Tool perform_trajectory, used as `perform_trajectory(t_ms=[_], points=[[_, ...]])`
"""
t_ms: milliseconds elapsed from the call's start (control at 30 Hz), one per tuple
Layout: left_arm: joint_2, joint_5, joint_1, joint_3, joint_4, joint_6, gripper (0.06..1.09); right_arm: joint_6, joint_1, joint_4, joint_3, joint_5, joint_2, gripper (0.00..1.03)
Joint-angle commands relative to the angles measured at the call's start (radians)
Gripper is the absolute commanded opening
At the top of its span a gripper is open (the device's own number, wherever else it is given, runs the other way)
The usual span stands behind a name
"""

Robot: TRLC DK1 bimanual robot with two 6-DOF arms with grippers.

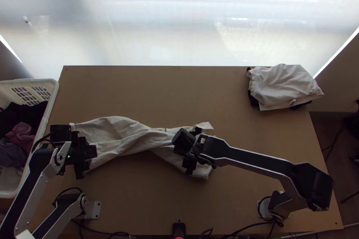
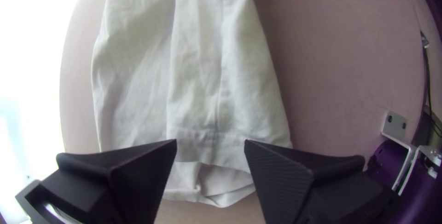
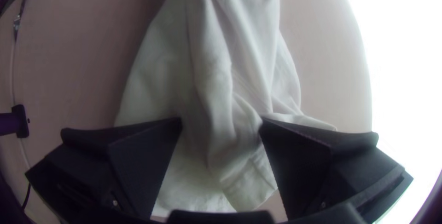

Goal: Fold the t-shirt

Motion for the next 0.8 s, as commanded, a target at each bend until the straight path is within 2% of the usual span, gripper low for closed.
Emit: perform_trajectory(t_ms=[0, 267, 367, 467, 533, 767], points=[[0.013, 0.043, 0.015, 0.016, -0.055, -0.023, 0.5, 0.007, -0.004, 0.023, -0.004, 0.012, 0.022, 0.78], [0.013, 0.062, 0.032, -0.014, -0.067, -0.038, 0.51, 0.013, -0.004, 0.042, -0.002, 0.02, 0.046, 0.78], [0.013, 0.067, 0.04, -0.029, -0.064, -0.034, 0.64, 0.013, -0.004, 0.042, -0.004, 0.025, 0.045, 0.78], [0.012, 0.069, 0.038, -0.047, -0.05, -0.026, 0.65, 0.013, -0.006, 0.042, -0.004, 0.026, 0.045, 0.78], [0.01, 0.07, 0.038, -0.049, -0.032, -0.026, 0.73, 0.013, -0.004, 0.042, -0.004, 0.026, 0.045, 0.78], [0.019, 0.07, 0.049, -0.032, 0.031, -0.017, 0.8, 0.013, -0.004, 0.042, -0.004, 0.034, 0.045, 0.78]])
